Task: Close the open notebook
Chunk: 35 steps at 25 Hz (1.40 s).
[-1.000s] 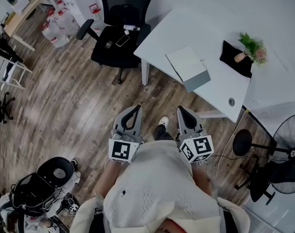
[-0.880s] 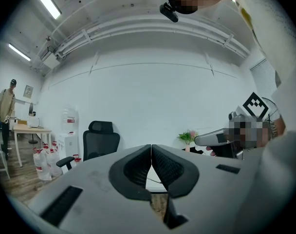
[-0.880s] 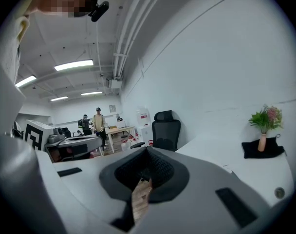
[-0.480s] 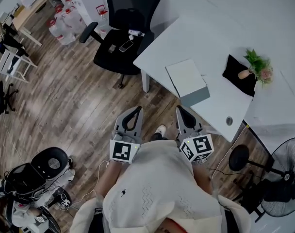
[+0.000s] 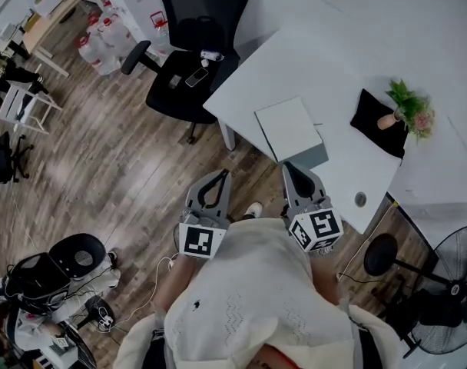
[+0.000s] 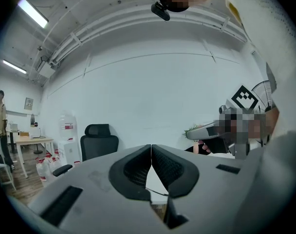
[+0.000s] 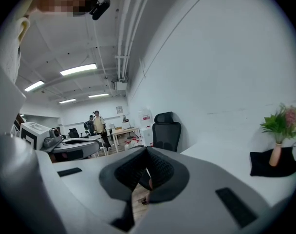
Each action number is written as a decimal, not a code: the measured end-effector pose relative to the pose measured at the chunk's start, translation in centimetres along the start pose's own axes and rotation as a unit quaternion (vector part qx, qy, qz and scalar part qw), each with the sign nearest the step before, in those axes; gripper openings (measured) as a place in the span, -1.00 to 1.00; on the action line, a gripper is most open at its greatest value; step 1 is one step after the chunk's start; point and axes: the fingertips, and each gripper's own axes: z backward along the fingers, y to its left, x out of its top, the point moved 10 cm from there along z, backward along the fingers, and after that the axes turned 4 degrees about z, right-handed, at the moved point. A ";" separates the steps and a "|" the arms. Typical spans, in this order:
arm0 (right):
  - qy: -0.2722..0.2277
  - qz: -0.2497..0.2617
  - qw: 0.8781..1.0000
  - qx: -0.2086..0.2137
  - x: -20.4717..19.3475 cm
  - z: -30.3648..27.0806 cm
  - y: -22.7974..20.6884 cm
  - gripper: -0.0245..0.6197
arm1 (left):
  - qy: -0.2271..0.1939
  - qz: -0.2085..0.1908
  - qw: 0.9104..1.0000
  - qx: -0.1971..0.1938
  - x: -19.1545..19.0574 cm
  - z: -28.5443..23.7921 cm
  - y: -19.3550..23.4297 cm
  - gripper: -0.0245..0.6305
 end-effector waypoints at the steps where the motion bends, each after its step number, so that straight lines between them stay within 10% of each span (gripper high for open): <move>1: 0.000 -0.003 1.000 -0.002 -0.1 0.0 -0.2 -0.92 | 0.000 0.000 1.000 -0.001 0.1 -0.3 0.0 -0.89; 19: -0.001 -0.041 0.983 -0.179 0.4 0.2 -3.6 -0.92 | 0.006 0.003 0.985 -0.171 0.6 -11.6 2.4 -0.89; 35: -0.007 -0.085 0.929 -0.360 0.5 0.7 -2.7 -0.92 | 0.037 -0.024 0.925 -0.377 -0.5 -20.4 2.0 -0.89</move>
